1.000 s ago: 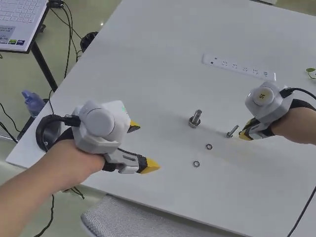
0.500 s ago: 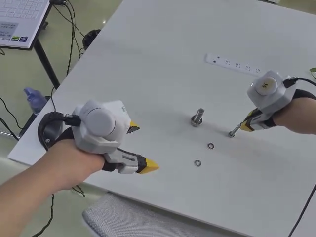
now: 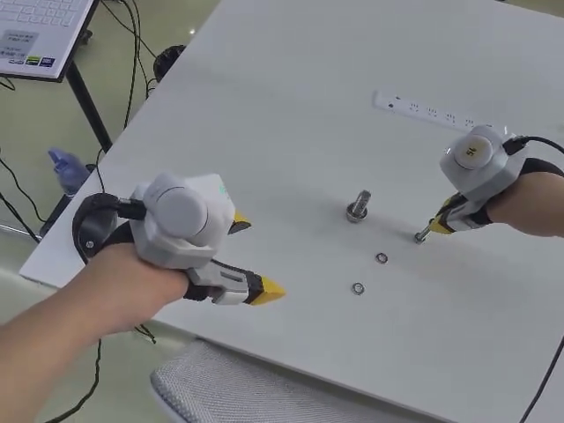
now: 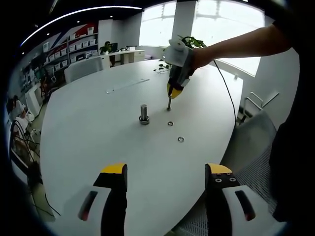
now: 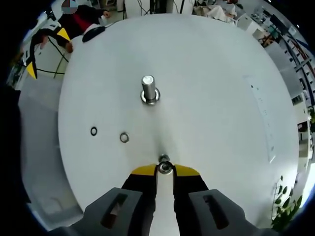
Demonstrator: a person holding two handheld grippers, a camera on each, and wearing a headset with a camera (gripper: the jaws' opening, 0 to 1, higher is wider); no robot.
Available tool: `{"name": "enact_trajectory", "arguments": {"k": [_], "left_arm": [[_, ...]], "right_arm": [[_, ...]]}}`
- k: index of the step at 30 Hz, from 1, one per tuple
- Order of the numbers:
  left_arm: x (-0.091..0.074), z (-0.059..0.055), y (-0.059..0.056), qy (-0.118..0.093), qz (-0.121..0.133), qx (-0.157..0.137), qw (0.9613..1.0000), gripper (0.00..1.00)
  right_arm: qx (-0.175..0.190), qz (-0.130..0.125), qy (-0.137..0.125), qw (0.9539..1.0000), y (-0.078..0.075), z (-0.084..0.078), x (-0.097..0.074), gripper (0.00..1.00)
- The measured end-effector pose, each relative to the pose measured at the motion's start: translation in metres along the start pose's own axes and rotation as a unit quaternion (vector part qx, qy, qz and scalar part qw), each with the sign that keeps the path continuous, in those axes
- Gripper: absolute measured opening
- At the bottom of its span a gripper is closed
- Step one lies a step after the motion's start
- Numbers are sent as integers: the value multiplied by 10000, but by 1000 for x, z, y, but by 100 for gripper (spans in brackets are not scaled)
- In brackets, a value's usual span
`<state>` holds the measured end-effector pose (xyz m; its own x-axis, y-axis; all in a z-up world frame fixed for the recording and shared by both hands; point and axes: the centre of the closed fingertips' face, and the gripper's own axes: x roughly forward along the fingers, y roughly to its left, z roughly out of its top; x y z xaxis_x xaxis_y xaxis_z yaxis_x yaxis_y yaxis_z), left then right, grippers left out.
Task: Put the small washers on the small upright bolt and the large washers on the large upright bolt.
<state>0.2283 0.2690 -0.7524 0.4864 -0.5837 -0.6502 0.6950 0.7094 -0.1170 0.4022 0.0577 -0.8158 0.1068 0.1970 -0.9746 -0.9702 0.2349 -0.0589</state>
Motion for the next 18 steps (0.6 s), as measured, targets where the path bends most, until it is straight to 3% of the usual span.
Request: {"name": "enact_trajectory", "arguments": {"k": [18], "left_arm": [[5, -5, 5, 77, -27, -37, 10000, 62]], "right_arm": [[-86, 79, 92, 9999, 3, -4, 24, 12]]}}
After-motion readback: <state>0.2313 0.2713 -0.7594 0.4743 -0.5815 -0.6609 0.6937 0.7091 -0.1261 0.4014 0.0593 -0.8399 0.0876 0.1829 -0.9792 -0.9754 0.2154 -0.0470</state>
